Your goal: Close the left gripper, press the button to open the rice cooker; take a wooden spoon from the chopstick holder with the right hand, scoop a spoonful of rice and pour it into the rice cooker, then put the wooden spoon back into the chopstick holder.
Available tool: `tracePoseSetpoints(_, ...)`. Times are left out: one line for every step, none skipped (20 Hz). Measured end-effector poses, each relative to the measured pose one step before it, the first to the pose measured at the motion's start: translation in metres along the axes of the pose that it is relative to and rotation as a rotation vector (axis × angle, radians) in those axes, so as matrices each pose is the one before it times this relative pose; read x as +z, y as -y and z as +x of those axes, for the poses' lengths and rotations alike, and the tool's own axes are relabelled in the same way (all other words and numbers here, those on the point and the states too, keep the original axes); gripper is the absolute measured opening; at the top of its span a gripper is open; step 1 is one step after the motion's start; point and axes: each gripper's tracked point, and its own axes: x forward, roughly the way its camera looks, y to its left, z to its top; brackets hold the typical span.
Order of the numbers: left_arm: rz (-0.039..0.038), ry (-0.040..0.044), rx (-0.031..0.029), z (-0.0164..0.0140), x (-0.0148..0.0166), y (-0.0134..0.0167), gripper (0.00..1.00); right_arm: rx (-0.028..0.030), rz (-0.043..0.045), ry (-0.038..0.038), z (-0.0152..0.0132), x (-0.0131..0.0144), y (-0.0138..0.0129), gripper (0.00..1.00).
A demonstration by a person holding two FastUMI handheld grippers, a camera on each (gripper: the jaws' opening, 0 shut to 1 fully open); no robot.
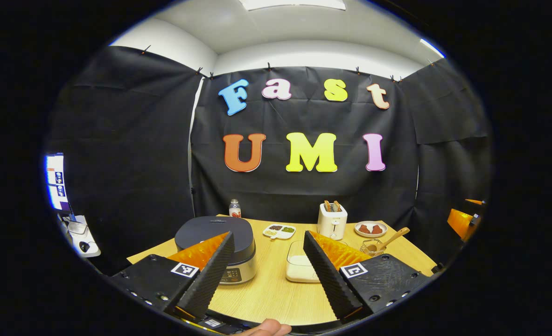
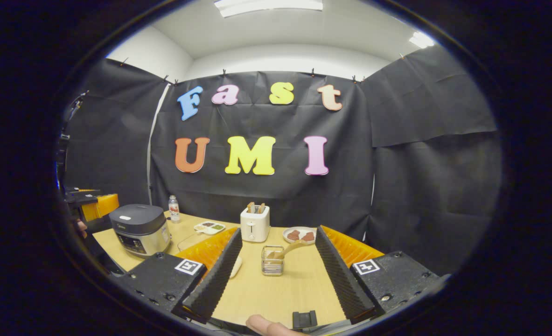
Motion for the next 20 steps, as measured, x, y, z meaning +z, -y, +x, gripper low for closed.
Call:
tracePoseSetpoints(-0.00765,0.00453,-0.00427,-0.0052,-0.00123,0.0045,0.95,-0.00187,0.00506,0.00206,-0.00382,-0.00002,0.00005,1.0)
tracePoseSetpoints(-0.00766,-0.00143,-0.00901,-0.00476,-0.00083,0.00492,0.95,0.0004,0.00665,0.00192,-0.00445,-0.00018,-0.0007,1.0)
tracePoseSetpoints(-0.00648,0.00172,-0.01083,-0.00488,-0.00125,0.00543,0.95,-0.00006,0.00381,0.00186,-0.00262,-0.00087,0.00014,1.0)
tracePoseSetpoints(-0.00214,0.00592,-0.00874,-0.00598,-0.00185,0.00335,0.95,-0.00101,0.00034,0.0016,-0.0036,-0.00118,0.00047,0.99)
tracePoseSetpoints(-0.00136,0.00883,-0.00603,-0.00528,-0.00114,0.00177,0.95,-0.00005,-0.00148,-0.00046,-0.00219,-0.00228,0.00044,1.0)
tracePoseSetpoints(-0.00518,0.00698,-0.00083,-0.00421,0.00014,-0.00029,0.95,0.00232,-0.00161,-0.00605,-0.00257,-0.00355,-0.0003,1.0)
tracePoseSetpoints(-0.00768,0.00485,-0.00158,-0.00301,-0.00093,-0.00058,0.95,0.0027,-0.00043,-0.006,-0.0026,-0.00309,-0.00064,1.0)
tracePoseSetpoints(-0.00624,0.00246,-0.00414,-0.00283,-0.00147,0.00261,0.95,0.00014,-0.0015,-0.00933,-0.00124,-0.0033,0.00044,0.99)
tracePoseSetpoints(-0.0053,0.00417,-0.00235,0.00525,-0.00141,0.00015,0.95,0.00083,-0.00215,-0.00608,-0.00079,-0.00261,0.00023,1.0)
tracePoseSetpoints(-0.00595,-0.00136,0.00043,-0.0008,-0.00239,-0.00049,0.95,0.00139,-0.00209,-0.00086,-0.00147,0.00005,-0.00023,1.0)
tracePoseSetpoints(-0.00073,-0.00164,-0.00122,-0.00074,-0.00064,0.00064,0.95,-0.00299,-0.00142,-0.00088,-0.0013,0.00007,0.00078,1.0)
tracePoseSetpoints(0.00428,-0.00008,-0.00515,-0.00111,0.00048,0.0005,0.95,-0.00412,-0.00207,0.0026,-0.00247,0.00119,0.00113,1.0)
tracePoseSetpoints(0.00732,0.00081,-0.00547,-0.0009,0.00046,0.00067,0.95,-0.00435,-0.00309,0.0039,-0.00043,0.00088,0.00002,1.0)
tracePoseSetpoints(0.00862,0.00386,0.00134,-0.00209,-0.00021,-0.00151,0.95,-0.0025,-0.00321,0.00223,-0.00184,0.00097,0.0004,1.0)
tracePoseSetpoints(0.00968,0.00565,0.0022,-0.002,0.00121,-0.00083,0.95,-0.00118,-0.00257,0.0009,-0.00112,-0.0001,-0.00121,1.0)
tracePoseSetpoints(0.00941,0.00566,-0.00139,-0.00138,0.00154,0.00027,0.95,-0.0005,-0.00181,0.00196,-0.00167,0.00042,-0.00068,1.0)
tracePoseSetpoints(0.00592,0.00347,-0.00385,-0.00191,0.00086,0.00131,0.95,0.00055,0.00031,0.00187,-0.00075,-0.00012,-0.00101,1.0)
tracePoseSetpoints(0.00396,0.00165,-0.00511,-0.00354,-0.00023,0.00064,0.95,0.00346,0.00122,0.0022,-0.00123,0.00053,-0.00114,1.0)
tracePoseSetpoints(0.00266,-0.00063,-0.00776,-0.00187,-0.001,0.00256,0.95,0.00162,0.00033,-0.00328,0.00016,-0.0014,-0.00117,1.0)
tracePoseSetpoints(0.00037,-0.00087,-0.00645,-0.00138,-0.00208,0.00189,0.95,0.00321,0.00002,-0.00367,-0.00121,-0.00126,-0.00102,1.0)
